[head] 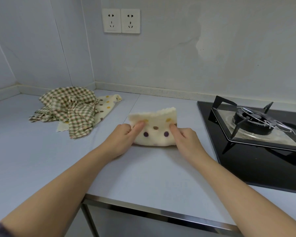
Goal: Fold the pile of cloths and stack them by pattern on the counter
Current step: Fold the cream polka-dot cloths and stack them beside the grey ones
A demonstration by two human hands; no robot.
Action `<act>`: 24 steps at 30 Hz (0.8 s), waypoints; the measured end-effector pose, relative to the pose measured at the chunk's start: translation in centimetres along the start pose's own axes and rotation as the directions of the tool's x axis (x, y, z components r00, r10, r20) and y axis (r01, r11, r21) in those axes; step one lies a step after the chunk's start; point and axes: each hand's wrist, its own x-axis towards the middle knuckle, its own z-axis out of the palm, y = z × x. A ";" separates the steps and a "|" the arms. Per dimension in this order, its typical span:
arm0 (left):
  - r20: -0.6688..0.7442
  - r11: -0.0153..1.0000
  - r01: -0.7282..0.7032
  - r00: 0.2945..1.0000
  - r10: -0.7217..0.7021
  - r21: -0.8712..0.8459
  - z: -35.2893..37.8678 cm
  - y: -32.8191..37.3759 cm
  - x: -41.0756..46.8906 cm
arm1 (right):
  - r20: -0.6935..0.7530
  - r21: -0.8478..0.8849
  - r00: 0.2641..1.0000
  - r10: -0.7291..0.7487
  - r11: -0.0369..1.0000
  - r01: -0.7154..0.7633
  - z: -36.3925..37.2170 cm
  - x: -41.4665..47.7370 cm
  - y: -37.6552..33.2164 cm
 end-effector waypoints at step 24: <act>0.069 0.588 -0.365 0.883 0.464 0.722 1.2 -0.5 0.5 | 0.065 -0.571 0.988 -0.142 0.807 0.154 -1.2 0.8 1.3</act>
